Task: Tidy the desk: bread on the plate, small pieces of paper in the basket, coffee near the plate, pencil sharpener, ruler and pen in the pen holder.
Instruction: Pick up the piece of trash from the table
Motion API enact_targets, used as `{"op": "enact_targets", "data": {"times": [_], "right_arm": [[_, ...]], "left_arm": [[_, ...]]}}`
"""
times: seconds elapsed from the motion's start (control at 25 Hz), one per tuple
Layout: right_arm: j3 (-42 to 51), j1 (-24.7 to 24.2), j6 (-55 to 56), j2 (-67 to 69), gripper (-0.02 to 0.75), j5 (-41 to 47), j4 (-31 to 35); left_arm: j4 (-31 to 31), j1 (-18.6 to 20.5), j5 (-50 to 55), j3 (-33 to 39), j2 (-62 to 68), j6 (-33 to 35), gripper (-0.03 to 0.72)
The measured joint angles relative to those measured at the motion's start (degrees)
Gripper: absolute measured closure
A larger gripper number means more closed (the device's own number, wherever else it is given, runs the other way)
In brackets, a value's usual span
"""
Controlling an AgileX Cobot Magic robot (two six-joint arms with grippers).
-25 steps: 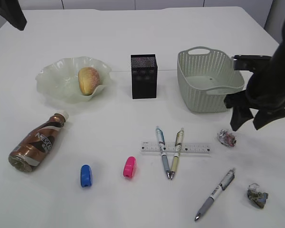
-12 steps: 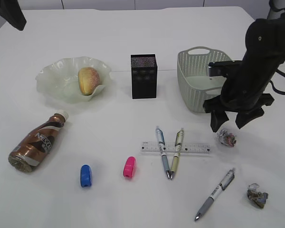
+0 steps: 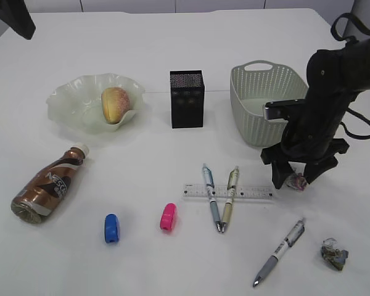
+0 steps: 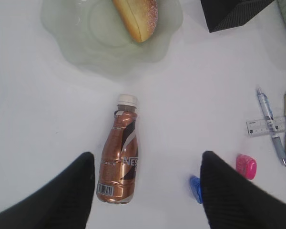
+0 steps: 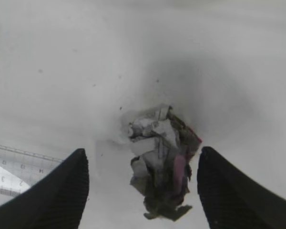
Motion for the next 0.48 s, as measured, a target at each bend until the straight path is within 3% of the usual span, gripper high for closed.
{"op": "enact_targets", "data": {"times": [0.48], "right_arm": [[-0.12,0.0,0.13,0.85,0.19,-2.02,-0.85]], "left_arm": [[-0.35,0.0,0.0,0.0,0.0,0.0,0.19]]}}
